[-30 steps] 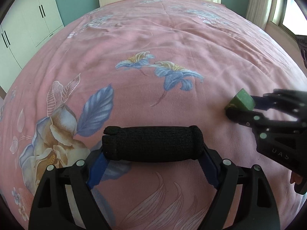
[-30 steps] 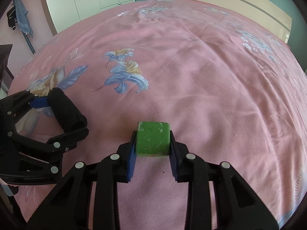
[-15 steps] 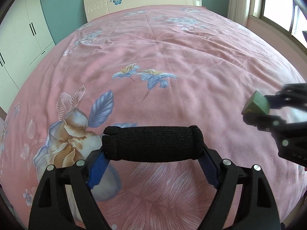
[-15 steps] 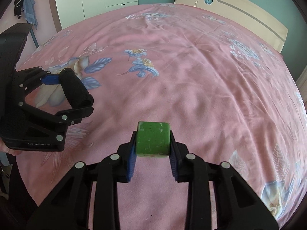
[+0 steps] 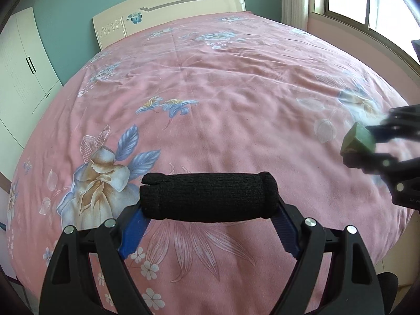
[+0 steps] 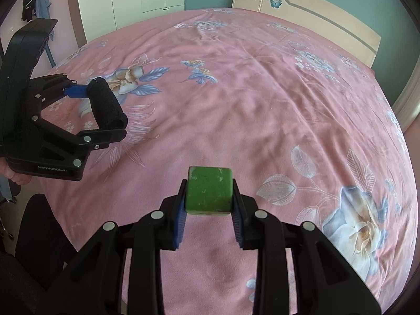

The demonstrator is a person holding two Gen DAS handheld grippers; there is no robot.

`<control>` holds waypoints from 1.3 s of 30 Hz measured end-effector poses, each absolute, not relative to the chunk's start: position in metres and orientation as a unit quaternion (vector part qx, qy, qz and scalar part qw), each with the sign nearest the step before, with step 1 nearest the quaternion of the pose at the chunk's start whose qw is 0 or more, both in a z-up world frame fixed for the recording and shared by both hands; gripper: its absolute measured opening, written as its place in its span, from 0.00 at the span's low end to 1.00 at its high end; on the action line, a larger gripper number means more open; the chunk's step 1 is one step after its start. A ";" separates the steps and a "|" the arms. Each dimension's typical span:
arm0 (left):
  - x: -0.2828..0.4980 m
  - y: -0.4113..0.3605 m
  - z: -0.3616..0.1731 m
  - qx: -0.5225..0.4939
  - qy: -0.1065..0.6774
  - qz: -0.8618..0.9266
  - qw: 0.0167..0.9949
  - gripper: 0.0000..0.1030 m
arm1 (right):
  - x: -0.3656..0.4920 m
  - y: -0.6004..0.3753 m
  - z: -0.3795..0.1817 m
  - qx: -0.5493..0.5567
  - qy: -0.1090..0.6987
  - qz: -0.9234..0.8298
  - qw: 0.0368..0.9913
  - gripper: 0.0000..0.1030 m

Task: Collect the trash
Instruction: 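Carry the black grip with the left gripper while the right gripper carries the green cube over the bin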

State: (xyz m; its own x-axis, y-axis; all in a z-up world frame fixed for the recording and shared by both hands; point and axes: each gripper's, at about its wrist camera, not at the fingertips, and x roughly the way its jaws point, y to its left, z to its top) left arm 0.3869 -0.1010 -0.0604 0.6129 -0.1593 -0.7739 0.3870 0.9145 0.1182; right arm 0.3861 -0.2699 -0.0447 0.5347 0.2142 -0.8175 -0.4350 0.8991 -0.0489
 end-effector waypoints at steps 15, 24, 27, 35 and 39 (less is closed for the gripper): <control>0.295 -0.116 -0.075 0.191 0.417 -0.214 0.862 0.83 | 0.291 -0.275 -0.024 -0.106 0.441 0.195 0.870 0.30; 0.242 -0.121 -0.108 0.206 0.443 -0.241 0.838 0.83 | 0.240 -0.259 -0.040 -0.119 0.455 0.206 0.858 0.30; 0.228 -0.119 -0.117 0.208 0.450 -0.247 0.833 0.83 | 0.222 -0.254 -0.046 -0.118 0.458 0.210 0.856 0.30; 0.194 -0.111 -0.132 0.209 0.458 -0.255 0.826 0.83 | 0.182 -0.242 -0.054 -0.118 0.457 0.215 0.855 0.30; 0.176 -0.109 -0.140 0.217 0.460 -0.263 0.820 0.83 | 0.164 -0.233 -0.058 -0.121 0.459 0.224 0.851 0.30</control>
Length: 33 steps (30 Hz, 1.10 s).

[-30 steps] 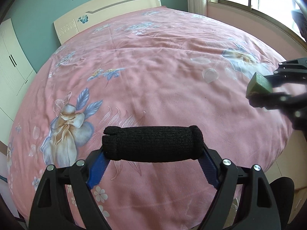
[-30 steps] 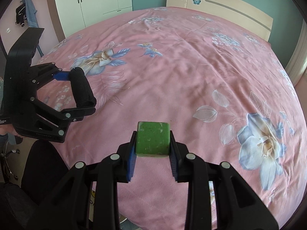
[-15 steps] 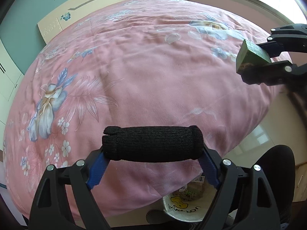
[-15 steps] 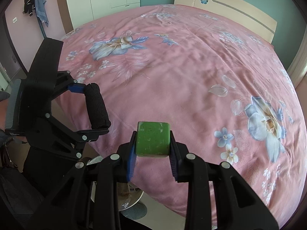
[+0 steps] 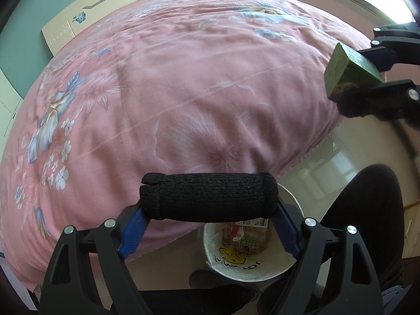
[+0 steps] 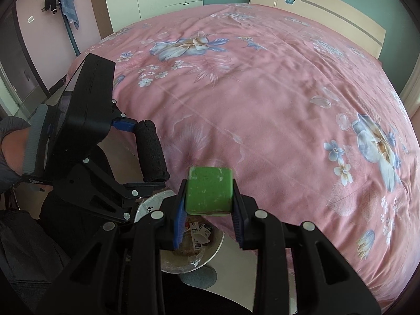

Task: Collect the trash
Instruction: 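Carry the black grip with the left gripper while the right gripper carries the green cube over the bin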

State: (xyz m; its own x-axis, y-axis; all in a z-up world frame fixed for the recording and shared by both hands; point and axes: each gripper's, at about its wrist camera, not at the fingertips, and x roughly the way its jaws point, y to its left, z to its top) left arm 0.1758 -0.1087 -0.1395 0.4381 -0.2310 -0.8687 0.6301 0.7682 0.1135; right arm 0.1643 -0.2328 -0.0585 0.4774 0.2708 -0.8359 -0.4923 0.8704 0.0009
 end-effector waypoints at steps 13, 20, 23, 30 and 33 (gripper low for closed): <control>0.131 -0.110 -0.169 0.223 0.479 -0.288 0.799 0.83 | 0.125 -0.211 -0.072 -0.116 0.464 0.247 0.843 0.30; 0.116 -0.113 -0.186 0.223 0.492 -0.301 0.786 0.83 | 0.116 -0.205 -0.093 -0.109 0.478 0.252 0.834 0.30; 0.110 -0.116 -0.197 0.224 0.500 -0.305 0.779 0.83 | 0.112 -0.202 -0.104 -0.104 0.487 0.255 0.829 0.30; 0.102 -0.118 -0.226 0.219 0.526 -0.310 0.761 0.83 | 0.109 -0.196 -0.133 -0.091 0.508 0.262 0.816 0.30; 0.101 -0.118 -0.239 0.216 0.538 -0.309 0.754 0.83 | 0.110 -0.192 -0.148 -0.087 0.519 0.266 0.808 0.30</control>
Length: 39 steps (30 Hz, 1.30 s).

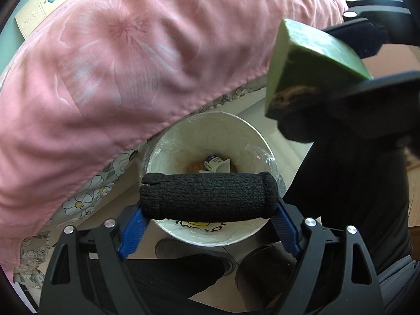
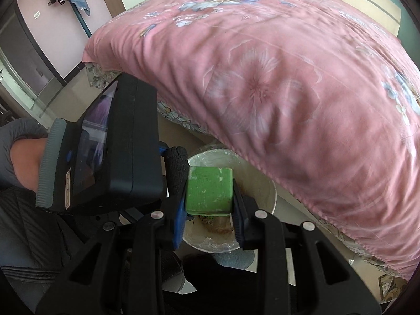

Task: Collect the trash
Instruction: 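Carry the black grip with the left gripper while the right gripper carries the green cube over the bin, then open the left gripper to drop the grip while the right gripper releases the cube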

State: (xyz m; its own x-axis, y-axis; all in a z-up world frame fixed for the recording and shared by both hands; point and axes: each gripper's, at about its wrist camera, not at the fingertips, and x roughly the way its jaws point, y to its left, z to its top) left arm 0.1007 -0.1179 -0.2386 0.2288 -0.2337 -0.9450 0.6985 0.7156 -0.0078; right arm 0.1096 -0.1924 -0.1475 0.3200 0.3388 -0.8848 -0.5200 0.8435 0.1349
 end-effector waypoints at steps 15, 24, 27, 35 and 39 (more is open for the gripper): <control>0.107 -0.107 -0.306 0.205 0.597 -0.304 0.713 0.83 | 0.133 -0.178 -0.228 -0.050 0.578 0.286 0.763 0.30; 0.118 -0.106 -0.335 0.199 0.620 -0.307 0.695 0.83 | 0.153 -0.180 -0.260 -0.038 0.599 0.294 0.744 0.30; 0.123 -0.107 -0.342 0.195 0.624 -0.307 0.692 0.83 | 0.159 -0.181 -0.269 -0.036 0.604 0.295 0.740 0.30; 0.131 -0.107 -0.353 0.191 0.631 -0.306 0.687 0.83 | 0.168 -0.186 -0.286 -0.028 0.614 0.293 0.732 0.30; 0.134 -0.104 -0.355 0.188 0.634 -0.306 0.685 0.83 | 0.169 -0.188 -0.287 -0.024 0.614 0.294 0.732 0.30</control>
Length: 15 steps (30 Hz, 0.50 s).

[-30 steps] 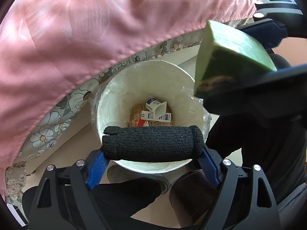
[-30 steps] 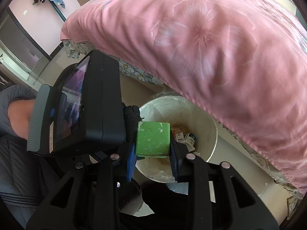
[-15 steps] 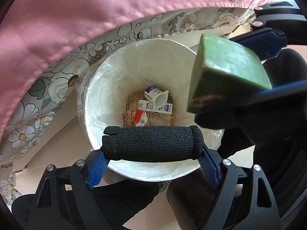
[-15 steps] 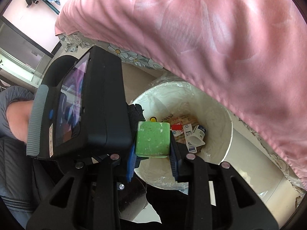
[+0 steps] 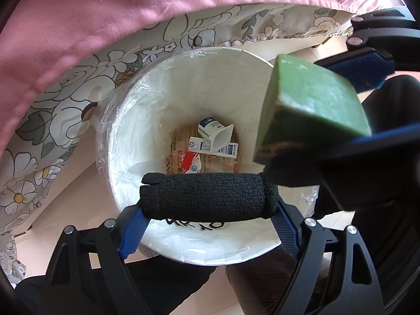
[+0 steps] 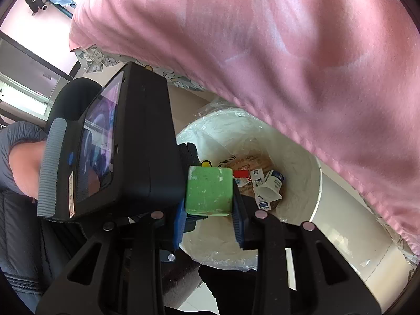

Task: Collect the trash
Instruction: 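Open the left gripper to drop the grip while the right gripper releases the cube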

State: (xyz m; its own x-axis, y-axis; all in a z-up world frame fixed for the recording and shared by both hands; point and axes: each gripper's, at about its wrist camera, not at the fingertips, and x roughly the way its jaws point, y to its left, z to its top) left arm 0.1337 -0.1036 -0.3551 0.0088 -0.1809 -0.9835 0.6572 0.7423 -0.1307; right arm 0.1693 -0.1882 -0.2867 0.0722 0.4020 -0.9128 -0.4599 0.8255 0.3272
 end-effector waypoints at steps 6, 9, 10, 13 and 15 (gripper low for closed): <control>0.138 -0.105 -0.355 0.174 0.639 -0.309 0.683 0.83 | 0.171 -0.187 -0.288 -0.022 0.613 0.293 0.733 0.31; 0.140 -0.103 -0.357 0.161 0.646 -0.314 0.677 0.87 | 0.170 -0.187 -0.286 -0.019 0.612 0.289 0.736 0.38; 0.141 -0.102 -0.357 0.157 0.647 -0.312 0.678 0.91 | 0.170 -0.188 -0.285 -0.020 0.610 0.285 0.739 0.48; 0.143 -0.099 -0.355 0.152 0.648 -0.314 0.677 0.95 | 0.170 -0.191 -0.284 -0.012 0.605 0.284 0.743 0.64; 0.144 -0.099 -0.354 0.148 0.650 -0.315 0.675 0.96 | 0.170 -0.193 -0.282 -0.014 0.599 0.276 0.752 0.68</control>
State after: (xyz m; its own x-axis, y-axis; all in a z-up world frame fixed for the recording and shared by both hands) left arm 0.1443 -0.0993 -0.3539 -0.0445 -0.2335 -0.9713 0.6179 0.7576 -0.2104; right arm 0.1695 -0.1931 -0.2824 0.1303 0.3984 -0.9079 -0.4321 0.8470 0.3096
